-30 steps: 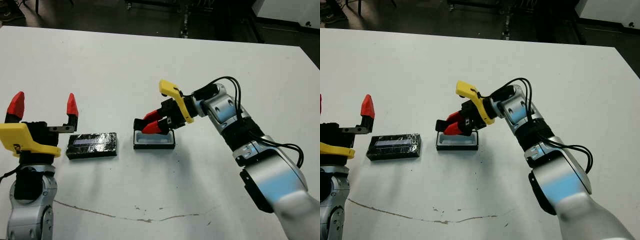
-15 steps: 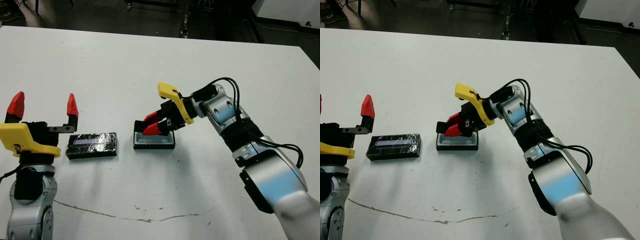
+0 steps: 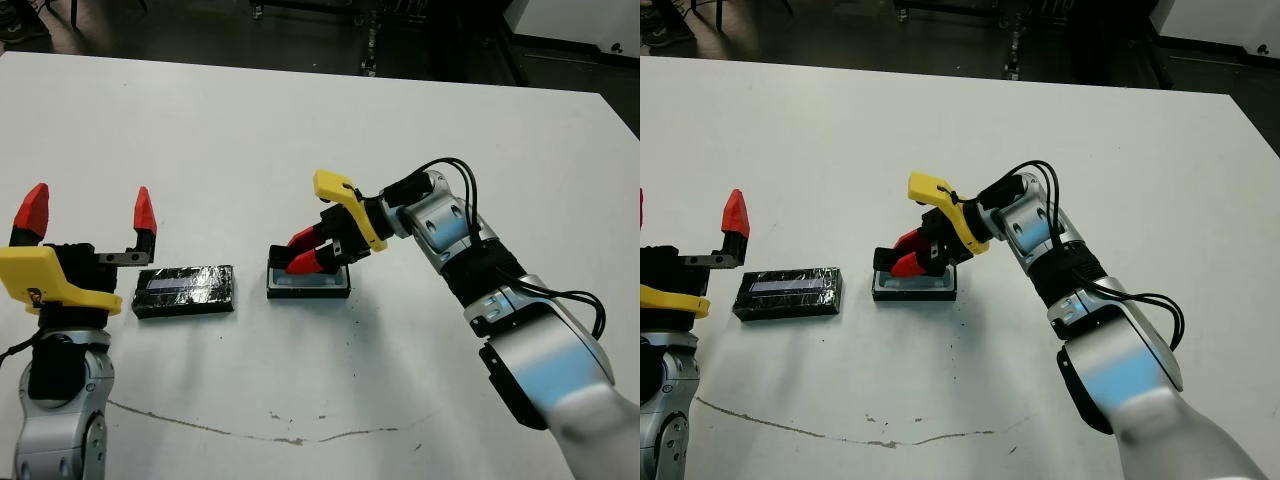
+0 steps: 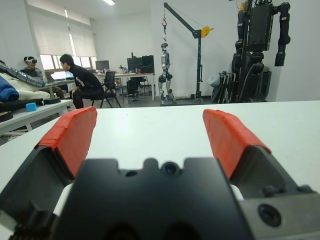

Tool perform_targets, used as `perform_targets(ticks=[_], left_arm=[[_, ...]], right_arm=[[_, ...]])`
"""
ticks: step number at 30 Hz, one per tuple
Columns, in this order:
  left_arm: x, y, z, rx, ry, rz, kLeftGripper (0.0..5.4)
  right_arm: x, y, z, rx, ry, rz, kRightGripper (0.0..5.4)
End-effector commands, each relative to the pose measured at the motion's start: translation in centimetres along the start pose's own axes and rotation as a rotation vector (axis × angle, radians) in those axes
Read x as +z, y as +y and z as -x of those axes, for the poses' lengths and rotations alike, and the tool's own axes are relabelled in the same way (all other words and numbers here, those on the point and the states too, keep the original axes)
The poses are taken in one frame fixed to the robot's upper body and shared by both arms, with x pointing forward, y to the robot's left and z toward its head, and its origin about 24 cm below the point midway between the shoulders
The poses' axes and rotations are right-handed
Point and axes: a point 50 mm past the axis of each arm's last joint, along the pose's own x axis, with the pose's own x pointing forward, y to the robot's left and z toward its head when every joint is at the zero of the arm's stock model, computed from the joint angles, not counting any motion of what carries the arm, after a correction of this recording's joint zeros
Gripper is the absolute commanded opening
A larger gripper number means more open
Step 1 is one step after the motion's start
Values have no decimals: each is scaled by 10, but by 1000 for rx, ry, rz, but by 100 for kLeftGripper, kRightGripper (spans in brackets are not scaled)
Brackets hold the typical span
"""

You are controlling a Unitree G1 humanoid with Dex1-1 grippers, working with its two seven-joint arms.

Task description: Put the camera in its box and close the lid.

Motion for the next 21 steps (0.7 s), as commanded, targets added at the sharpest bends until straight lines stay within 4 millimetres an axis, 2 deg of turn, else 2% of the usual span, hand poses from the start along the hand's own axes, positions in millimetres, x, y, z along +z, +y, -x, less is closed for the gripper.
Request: perform_targets(ticks=[1,21], left_arm=[[-2,2,2,7,15,-1,540],[-2,3,2,6,14,-18,540]], right_arm=[[-8,1,1,-15,22,0,166],[-12,3,-1,-7,47,-29,166]])
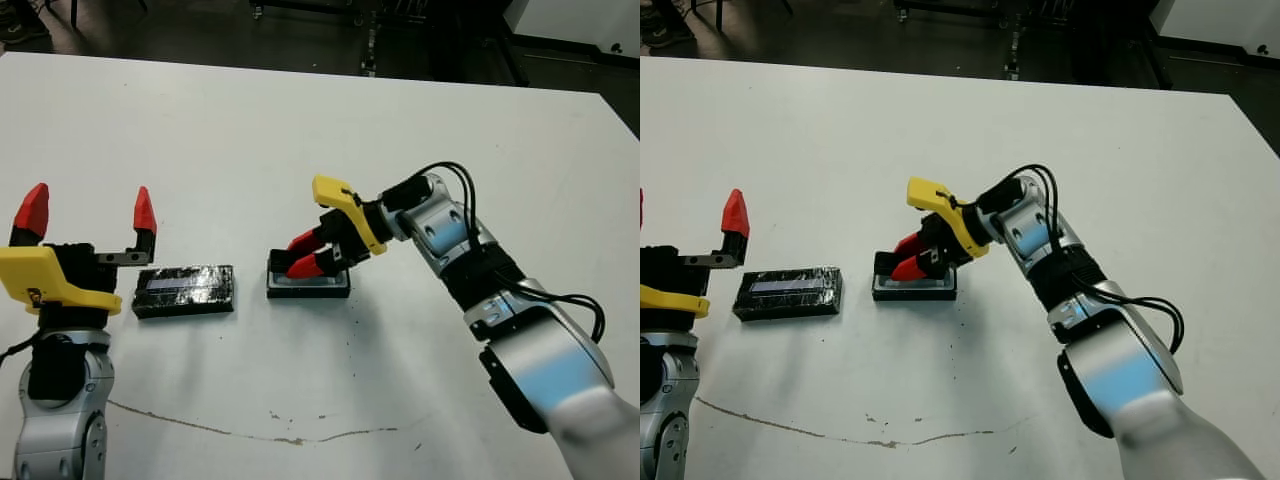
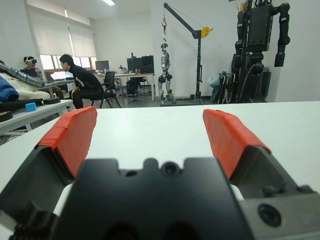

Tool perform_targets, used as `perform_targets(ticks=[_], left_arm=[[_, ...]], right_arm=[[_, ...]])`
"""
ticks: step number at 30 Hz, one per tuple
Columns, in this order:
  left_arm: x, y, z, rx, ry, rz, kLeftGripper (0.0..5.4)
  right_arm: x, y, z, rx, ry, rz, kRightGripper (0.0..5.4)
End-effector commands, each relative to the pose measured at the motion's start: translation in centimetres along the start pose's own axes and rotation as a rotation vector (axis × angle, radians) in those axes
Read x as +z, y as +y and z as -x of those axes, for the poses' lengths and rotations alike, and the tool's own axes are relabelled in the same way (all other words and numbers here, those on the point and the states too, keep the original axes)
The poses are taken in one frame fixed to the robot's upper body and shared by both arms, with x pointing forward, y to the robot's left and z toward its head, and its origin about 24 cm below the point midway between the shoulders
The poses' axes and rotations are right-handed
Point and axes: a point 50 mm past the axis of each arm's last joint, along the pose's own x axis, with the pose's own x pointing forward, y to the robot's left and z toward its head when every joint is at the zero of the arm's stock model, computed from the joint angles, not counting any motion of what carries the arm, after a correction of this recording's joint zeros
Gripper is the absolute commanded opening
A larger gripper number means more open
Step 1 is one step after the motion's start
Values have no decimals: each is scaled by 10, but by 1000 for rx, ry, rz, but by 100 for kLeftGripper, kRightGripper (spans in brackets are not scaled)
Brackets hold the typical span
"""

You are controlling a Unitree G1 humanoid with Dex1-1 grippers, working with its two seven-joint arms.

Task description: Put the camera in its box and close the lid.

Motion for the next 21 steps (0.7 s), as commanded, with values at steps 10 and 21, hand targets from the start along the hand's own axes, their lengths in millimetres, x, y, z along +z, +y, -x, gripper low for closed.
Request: perform_targets(ticks=[10,21], left_arm=[[-2,2,2,0,13,-3,540],[-2,3,2,1,14,-11,540]], right_arm=[[-14,3,1,-13,15,-31,166],[-17,4,1,-20,16,-31,166]])
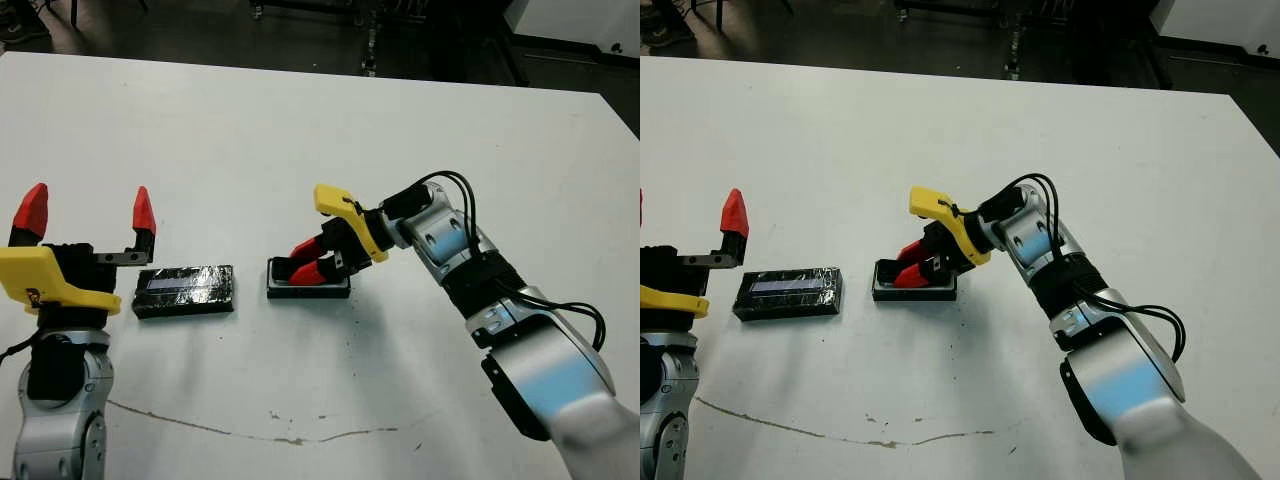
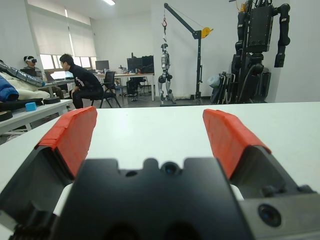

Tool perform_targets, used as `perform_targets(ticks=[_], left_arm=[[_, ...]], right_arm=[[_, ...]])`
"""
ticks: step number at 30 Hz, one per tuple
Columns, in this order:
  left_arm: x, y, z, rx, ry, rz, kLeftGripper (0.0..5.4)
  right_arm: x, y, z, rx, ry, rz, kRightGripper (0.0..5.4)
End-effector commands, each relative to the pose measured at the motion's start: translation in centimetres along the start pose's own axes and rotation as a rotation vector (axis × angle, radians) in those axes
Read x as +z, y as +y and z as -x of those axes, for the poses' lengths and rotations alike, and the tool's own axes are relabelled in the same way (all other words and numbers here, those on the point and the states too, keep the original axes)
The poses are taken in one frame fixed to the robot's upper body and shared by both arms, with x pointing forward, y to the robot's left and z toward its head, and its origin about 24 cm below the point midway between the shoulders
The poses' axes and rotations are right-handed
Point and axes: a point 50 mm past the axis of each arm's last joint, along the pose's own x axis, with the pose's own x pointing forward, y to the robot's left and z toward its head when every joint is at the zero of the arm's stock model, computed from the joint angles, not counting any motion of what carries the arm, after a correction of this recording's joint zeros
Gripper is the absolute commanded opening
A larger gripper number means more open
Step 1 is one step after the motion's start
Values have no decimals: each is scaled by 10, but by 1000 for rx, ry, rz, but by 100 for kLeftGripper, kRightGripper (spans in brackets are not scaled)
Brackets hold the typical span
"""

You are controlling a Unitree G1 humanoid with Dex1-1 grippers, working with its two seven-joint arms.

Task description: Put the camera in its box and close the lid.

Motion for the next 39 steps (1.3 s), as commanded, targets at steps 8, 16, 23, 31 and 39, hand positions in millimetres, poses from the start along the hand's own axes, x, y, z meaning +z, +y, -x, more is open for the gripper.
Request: perform_targets(ticks=[8,16,23,31,39], left_arm=[[-2,2,2,1,13,-3,540],[-2,2,2,-1,13,-8,540],[-2,2,2,3,12,-2,540],[-2,2,2,0,14,-7,540],[-3,1,3,1,14,-6,540]], right_arm=[[-6,-2,7,-64,50,26,166],[-4,-3,9,-63,63,33,213],[-3,-4,9,-37,91,28,326],[-4,-4,11,8,86,53,454],[-4,-7,14,18,35,56,538]])
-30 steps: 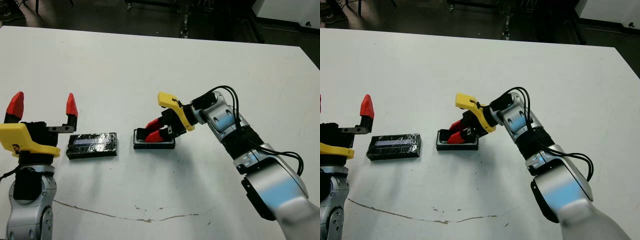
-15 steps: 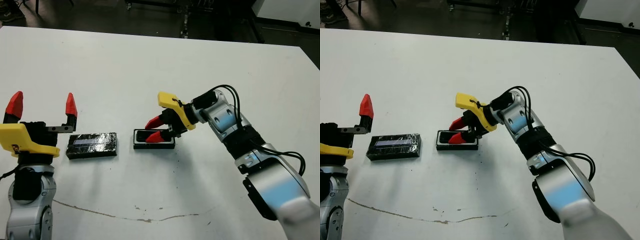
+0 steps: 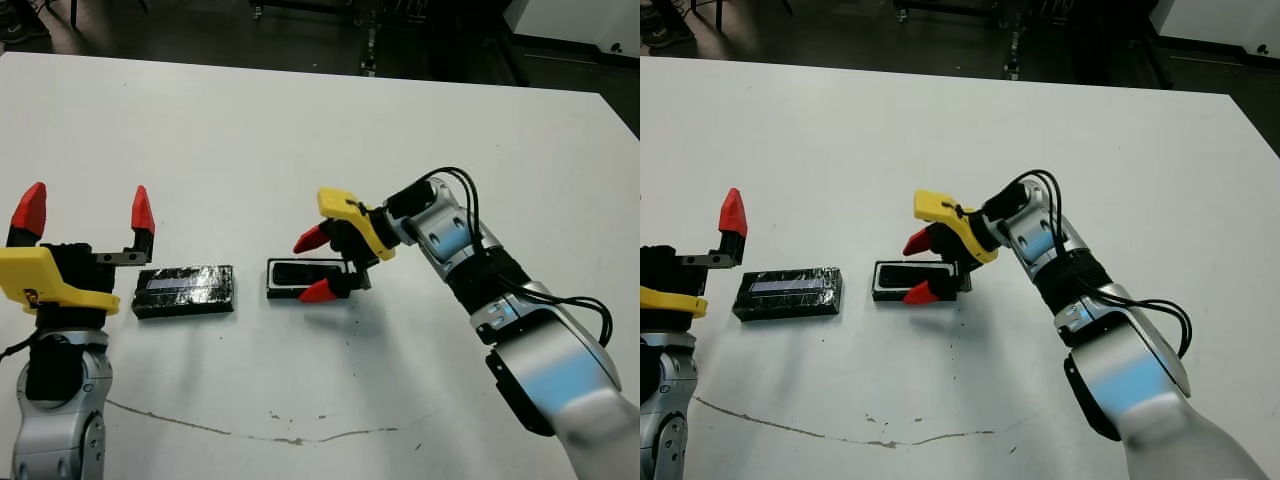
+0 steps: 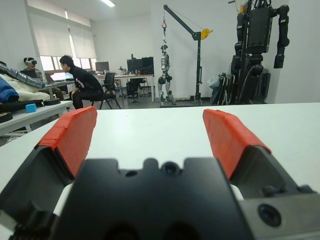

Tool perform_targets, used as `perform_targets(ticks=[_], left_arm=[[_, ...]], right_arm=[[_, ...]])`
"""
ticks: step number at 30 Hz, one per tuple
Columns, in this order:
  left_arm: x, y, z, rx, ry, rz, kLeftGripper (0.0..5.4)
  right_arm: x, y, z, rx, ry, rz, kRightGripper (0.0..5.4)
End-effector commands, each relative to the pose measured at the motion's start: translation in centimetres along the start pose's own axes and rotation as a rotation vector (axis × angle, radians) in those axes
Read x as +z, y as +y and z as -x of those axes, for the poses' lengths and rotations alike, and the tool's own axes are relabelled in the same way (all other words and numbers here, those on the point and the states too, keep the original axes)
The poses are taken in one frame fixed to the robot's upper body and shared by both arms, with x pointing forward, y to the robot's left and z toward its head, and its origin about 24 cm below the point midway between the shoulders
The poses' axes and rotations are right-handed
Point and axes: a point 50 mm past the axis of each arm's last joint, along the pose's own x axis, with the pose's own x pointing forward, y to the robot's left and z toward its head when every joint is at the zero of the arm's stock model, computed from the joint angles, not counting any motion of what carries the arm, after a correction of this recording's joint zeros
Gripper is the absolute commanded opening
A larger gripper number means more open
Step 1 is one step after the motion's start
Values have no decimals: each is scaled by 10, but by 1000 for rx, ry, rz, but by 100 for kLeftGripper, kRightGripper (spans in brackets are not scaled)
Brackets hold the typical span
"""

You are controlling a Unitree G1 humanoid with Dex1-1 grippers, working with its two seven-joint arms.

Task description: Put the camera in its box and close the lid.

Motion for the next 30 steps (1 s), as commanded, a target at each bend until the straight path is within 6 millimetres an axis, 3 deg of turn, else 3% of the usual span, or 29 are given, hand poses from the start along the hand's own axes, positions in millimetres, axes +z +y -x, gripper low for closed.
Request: perform_targets(ticks=[1,13,19,23,30], left_arm=[[-3,1,3,3,20,-6,540],[-4,0,3,5,25,-3,540],[-4,1,4,6,24,5,540],[-4,1,4,6,25,6,540],[-3,-1,4,5,29,11,540]], right_arm=[[3,-5,10,-22,-30,-6,538],[31,-17,40,-176,-189,3,538],[47,-11,57,-330,-383,-21,538],[53,-2,60,-478,-448,40,492],[52,15,54,-677,-289,289,378]])
